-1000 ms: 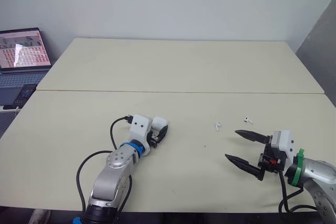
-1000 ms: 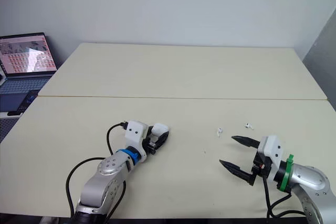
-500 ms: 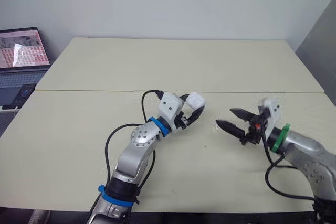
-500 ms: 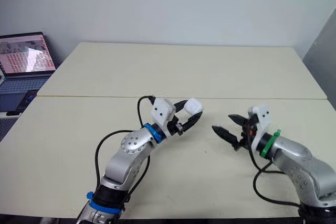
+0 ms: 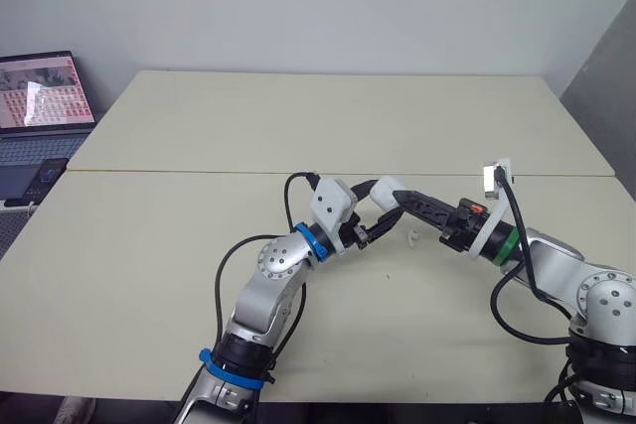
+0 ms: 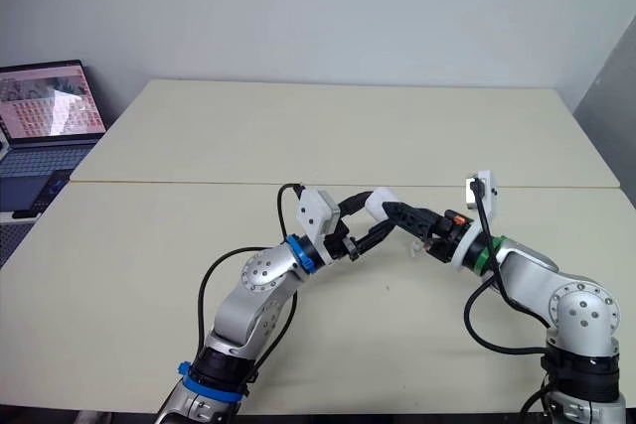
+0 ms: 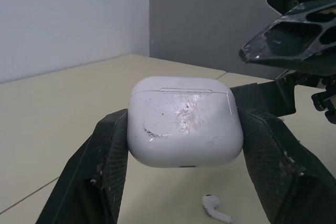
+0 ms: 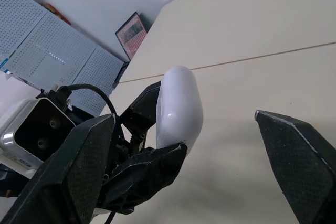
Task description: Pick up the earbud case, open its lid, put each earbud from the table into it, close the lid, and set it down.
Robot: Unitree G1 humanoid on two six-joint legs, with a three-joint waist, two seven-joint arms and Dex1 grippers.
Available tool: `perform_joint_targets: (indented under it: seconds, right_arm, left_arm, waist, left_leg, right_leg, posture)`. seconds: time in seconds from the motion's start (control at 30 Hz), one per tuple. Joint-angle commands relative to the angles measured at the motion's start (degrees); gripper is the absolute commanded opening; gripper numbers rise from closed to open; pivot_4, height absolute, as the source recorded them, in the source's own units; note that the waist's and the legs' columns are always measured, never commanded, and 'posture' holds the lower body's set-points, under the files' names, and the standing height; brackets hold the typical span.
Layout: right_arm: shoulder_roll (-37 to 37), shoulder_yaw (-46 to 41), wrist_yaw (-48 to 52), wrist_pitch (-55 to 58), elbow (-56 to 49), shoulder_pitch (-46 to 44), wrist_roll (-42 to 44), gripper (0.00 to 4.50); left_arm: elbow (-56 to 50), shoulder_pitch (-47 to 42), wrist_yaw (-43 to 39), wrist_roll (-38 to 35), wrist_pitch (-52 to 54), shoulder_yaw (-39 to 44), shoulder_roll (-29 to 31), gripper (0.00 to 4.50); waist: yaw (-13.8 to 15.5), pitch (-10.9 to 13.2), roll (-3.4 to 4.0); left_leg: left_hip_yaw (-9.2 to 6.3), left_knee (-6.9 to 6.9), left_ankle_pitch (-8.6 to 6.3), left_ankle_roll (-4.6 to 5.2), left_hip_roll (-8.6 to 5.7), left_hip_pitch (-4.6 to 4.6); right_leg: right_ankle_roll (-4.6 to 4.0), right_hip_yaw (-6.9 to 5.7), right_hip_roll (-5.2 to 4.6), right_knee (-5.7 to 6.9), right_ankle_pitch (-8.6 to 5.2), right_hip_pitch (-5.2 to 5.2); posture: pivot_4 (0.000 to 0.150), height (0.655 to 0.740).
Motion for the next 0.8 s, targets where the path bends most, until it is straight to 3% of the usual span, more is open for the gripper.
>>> perform_joint_targets:
  seconds: [0.03, 0.13, 0.43, 0.63, 0.8]
  right_arm:
    - [-1.01, 0.71, -1.46, -0.78, -0.42, -1.68, 4.19, 4.5]
    - [-1.59, 1.47, -2.33, -1.14, 0.21, -2.2, 5.28, 3.85]
    - [-3.09, 2.64, -2.36, -2.08, 0.91, -2.15, 5.68, 0.73]
    - [-3.78, 3.15, -1.47, -2.07, 0.88, -2.23, 5.42, 0.72]
    - [-4.13, 3.51, -1.16, -2.52, 0.73, -2.02, 5.27, 0.72]
  left_arm:
    - [-1.11, 0.24, -0.23, -0.6, -1.35, -0.25, -0.69, 2.77]
    - [-1.48, 0.8, -0.38, -0.48, -1.19, -0.71, -0.76, 2.77]
    - [-1.38, 0.93, -0.43, -0.43, -0.97, -0.81, -0.78, 2.77]
    - [-0.96, 0.73, -1.24, -1.53, -0.29, -0.67, -0.97, 2.77]
    - [-0.89, 0.28, -0.85, -0.74, -0.3, -0.75, -0.7, 4.37]
  waist:
    - [-0.01, 0.0, 0.0]
    - [-0.02, 0.0, 0.0]
    - [0.01, 0.0, 0.0]
    - [0.01, 0.0, 0.0]
    - [0.01, 0.0, 0.0]
  left_leg:
    - [-0.01, 0.0, 0.0, 0.0, 0.01, 0.0]
    - [-0.02, 0.0, 0.0, 0.0, 0.0, -0.02]
    - [-0.02, 0.0, 0.0, 0.0, 0.01, -0.03]
    - [-0.01, -0.01, 0.0, 0.0, 0.01, -0.03]
    - [-0.02, -0.01, 0.0, 0.0, 0.01, -0.04]
  right_leg:
    - [0.0, 0.0, 0.0, 0.0, 0.0, 0.0]
    - [0.0, 0.0, 0.0, -0.01, 0.0, 0.0]
    - [0.0, 0.01, 0.01, -0.02, 0.0, -0.01]
    - [0.0, 0.01, 0.01, -0.03, 0.0, -0.01]
    - [0.0, 0.01, 0.01, -0.03, 0.0, -0.01]
  posture:
    - [0.15, 0.74]
    - [0.15, 0.74]
    - [0.15, 0.74]
    - [0.15, 0.74]
    - [0.15, 0.74]
